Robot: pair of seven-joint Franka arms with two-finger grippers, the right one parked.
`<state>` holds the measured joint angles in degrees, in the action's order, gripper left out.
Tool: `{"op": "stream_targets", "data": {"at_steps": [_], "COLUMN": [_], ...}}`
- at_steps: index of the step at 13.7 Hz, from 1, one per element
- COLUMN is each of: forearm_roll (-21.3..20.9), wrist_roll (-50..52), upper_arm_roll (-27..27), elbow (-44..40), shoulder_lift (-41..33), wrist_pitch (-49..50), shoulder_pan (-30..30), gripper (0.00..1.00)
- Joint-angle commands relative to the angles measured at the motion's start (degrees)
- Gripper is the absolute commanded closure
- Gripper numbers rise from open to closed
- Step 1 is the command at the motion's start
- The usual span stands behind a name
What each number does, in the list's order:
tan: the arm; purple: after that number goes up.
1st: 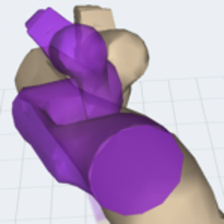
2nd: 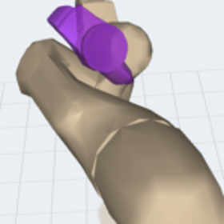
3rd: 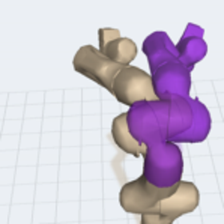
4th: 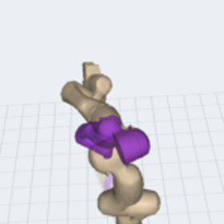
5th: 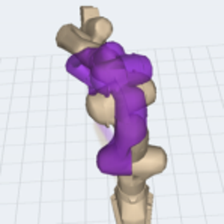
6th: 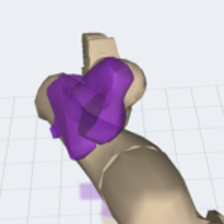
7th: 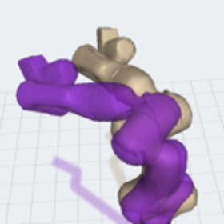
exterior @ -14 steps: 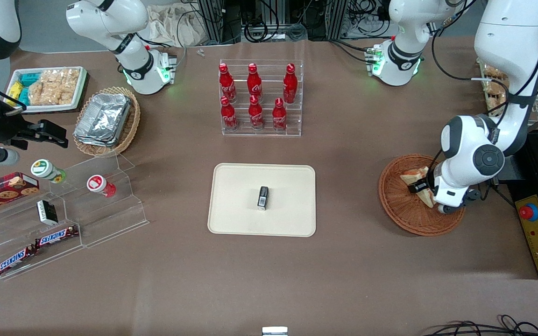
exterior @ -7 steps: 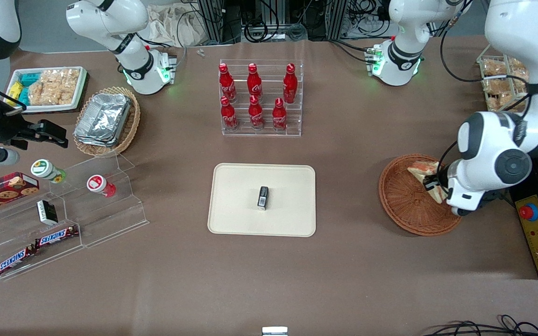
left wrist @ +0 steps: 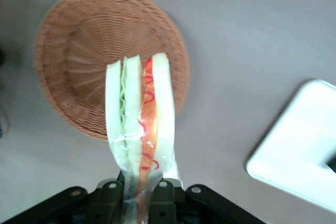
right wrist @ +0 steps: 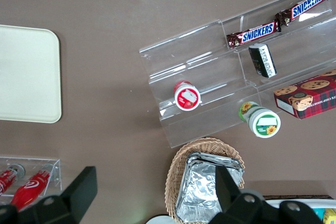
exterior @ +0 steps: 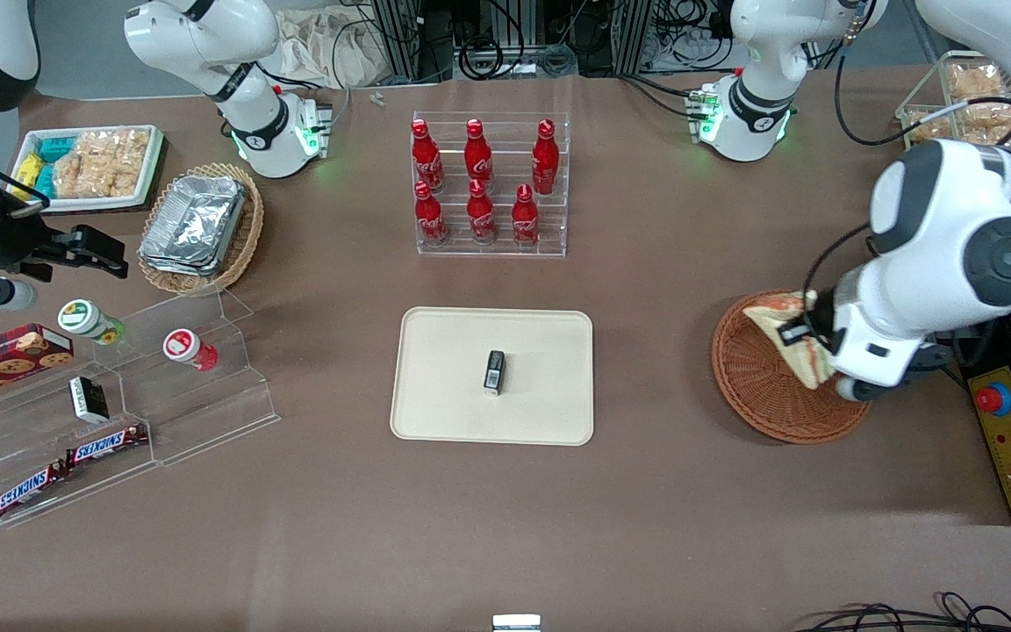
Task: Place sandwich from basket to tray
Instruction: 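Lift the sandwich out of the basket with the left gripper, then carry the sandwich over the cream tray and lower it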
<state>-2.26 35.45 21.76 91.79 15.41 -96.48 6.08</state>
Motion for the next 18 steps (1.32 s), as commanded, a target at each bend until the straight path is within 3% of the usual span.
{"op": "stream_targets", "data": {"at_steps": [1, 7, 10, 12, 15, 16, 17, 18], "forearm_roll": [-1.0, -13.2, -14.3, -17.9, -18.0, -17.5, -17.2, -17.2], "wrist_roll": [0.2, 0.9, 0.3, 0.7, 0.9, 1.0, 1.2, 1.3], "upper_arm_roll": [7.0, 9.3, 9.2, 9.1, 9.1, 9.1, 9.1, 9.2], "elbow": [-1.4, -1.3, -1.2, -1.2, -1.2, -1.2, -1.3, -1.3], "shoulder_lift": [2.6, 17.5, 23.8, 26.7, 27.9, 28.0, 28.0, 27.9], "wrist_pitch": [-1.6, -23.3, -29.8, -31.0, -31.5, -31.7, -31.7, -31.7], "shoulder_pan": [-0.7, -13.8, -15.6, -15.8, -15.8, -15.8, -15.7, -15.7], "gripper": [1.00, 1.00, 1.00, 0.96, 0.83, 0.71, 0.47, 0.13]}}
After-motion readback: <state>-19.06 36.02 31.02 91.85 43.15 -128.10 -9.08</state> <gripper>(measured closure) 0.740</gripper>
